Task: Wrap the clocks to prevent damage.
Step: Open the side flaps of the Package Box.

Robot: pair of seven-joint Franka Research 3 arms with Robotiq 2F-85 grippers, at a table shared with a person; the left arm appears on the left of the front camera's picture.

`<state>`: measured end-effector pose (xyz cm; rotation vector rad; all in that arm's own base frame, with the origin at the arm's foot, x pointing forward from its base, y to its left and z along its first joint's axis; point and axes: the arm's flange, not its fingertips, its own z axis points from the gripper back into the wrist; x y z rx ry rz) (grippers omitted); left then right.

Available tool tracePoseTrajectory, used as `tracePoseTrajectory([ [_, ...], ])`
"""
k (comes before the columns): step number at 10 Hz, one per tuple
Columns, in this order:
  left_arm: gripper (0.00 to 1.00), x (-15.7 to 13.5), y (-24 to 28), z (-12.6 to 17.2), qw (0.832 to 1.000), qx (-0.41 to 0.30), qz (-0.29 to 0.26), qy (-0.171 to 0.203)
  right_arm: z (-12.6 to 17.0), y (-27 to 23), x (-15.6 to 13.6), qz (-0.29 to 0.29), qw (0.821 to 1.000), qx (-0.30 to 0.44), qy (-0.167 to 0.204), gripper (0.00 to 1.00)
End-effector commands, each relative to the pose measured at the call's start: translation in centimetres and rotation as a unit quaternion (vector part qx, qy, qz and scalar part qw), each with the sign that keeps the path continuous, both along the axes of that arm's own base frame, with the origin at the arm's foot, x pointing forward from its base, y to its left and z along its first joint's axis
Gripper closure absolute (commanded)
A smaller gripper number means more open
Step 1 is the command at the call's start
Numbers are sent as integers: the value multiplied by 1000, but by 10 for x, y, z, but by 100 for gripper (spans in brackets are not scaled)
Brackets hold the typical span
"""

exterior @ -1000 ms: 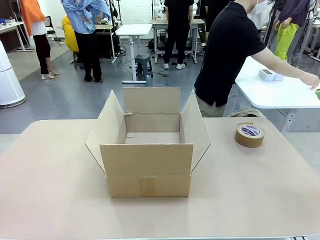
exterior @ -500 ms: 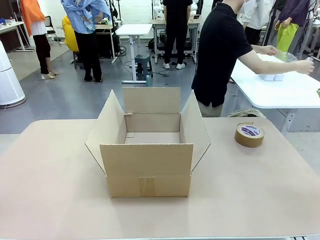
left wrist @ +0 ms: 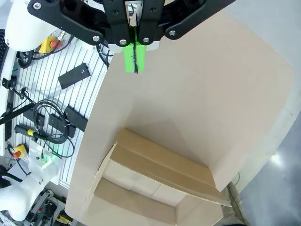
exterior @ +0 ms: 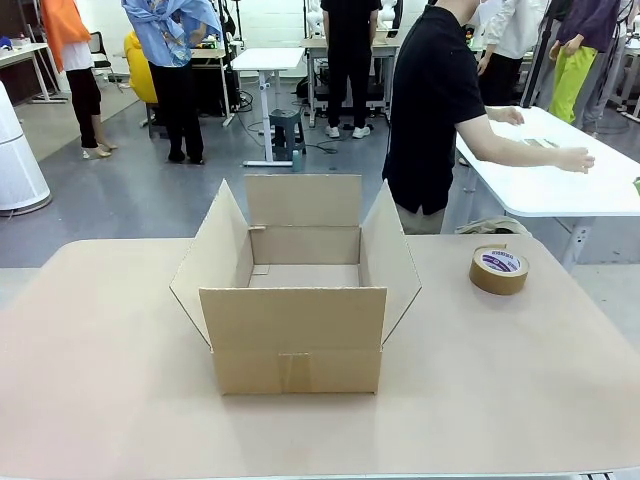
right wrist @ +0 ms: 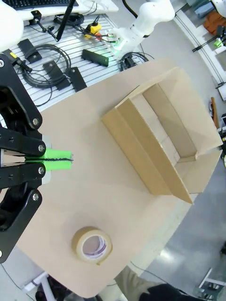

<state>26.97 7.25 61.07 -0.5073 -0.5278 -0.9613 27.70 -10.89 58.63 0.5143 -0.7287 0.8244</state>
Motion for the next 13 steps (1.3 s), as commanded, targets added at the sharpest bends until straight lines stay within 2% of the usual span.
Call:
tracePoseTrajectory([
  [1,100,14,-25,26,999,45,-11,13,25,24,13,8,1000,2,0,99],
  [2,100,18,-50,45,996,86,-6,17,47,51,23,13,1000,7,14,99],
  [4,100,43,-106,86,985,170,12,34,90,115,47,-10,999,-6,36,99],
  [6,100,52,-168,104,959,270,65,48,118,176,68,-53,996,-27,66,99],
  [8,100,58,-223,87,931,341,119,58,117,221,85,-93,990,-64,82,99],
  [9,100,61,-239,74,925,353,131,56,111,233,92,-103,988,-73,90,99],
  [10,100,58,-242,61,923,354,150,31,102,237,91,-97,988,-97,70,99],
  [11,100,34,-223,59,951,299,79,-11,94,216,76,-42,988,-146,-32,99],
  [12,100,59,-247,68,926,352,132,35,107,238,92,-90,990,-79,73,99],
  [13,100,59,-247,68,926,352,132,35,107,238,92,-90,990,-79,73,99],
])
